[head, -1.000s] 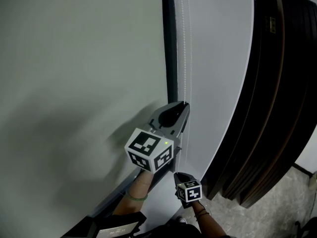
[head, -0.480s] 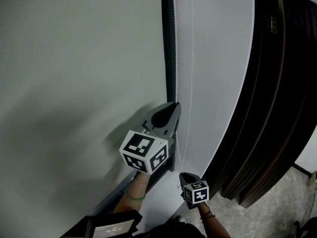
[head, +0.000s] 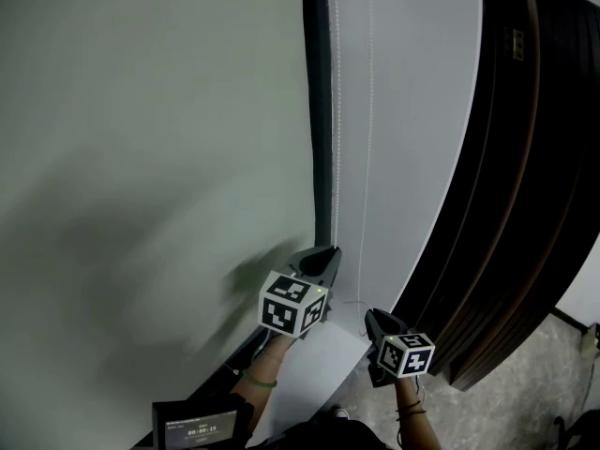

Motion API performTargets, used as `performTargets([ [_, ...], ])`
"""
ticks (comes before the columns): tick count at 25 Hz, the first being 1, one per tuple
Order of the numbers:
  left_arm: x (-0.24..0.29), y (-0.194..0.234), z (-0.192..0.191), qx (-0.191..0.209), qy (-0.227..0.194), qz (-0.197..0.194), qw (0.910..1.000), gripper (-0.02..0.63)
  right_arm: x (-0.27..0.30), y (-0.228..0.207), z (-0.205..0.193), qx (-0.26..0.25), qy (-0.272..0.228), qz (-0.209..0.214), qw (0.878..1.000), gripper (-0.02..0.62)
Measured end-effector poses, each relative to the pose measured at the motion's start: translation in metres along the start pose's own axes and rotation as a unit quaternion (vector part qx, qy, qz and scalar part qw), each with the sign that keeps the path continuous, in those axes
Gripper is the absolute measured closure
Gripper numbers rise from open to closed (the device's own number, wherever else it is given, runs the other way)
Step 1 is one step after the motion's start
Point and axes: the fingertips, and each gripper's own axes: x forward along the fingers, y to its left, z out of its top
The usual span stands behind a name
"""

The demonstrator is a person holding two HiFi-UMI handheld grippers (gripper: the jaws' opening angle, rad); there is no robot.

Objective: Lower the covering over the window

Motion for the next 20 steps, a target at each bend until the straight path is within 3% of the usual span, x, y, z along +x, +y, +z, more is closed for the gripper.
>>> performTargets([
  [6,0.013,0.001,-0.125,-0.044,0.132,0.009,0.9903,0.605,-0.018,0.008,0.029,0.014,-0.016,0.026,0.999,0.564],
  [13,0.016,-0.008,-0.178,-0.055,0.171,0.015,0.9837,0.604,-0.027,0.028,0.04,-0.016,-0.012,0.045,0.999,0.552],
  [17,0.013,-0.008,-0.233,-0.069,0.236,0.023,0.9691,0.604,-0.023,0.03,0.036,-0.021,-0.003,0.049,0.999,0.552],
  [20,0.001,-0.016,-0.291,-0.083,0.299,0.019,0.9503,0.604,-0.024,0.033,0.026,-0.02,0.012,0.052,0.998,0.552],
])
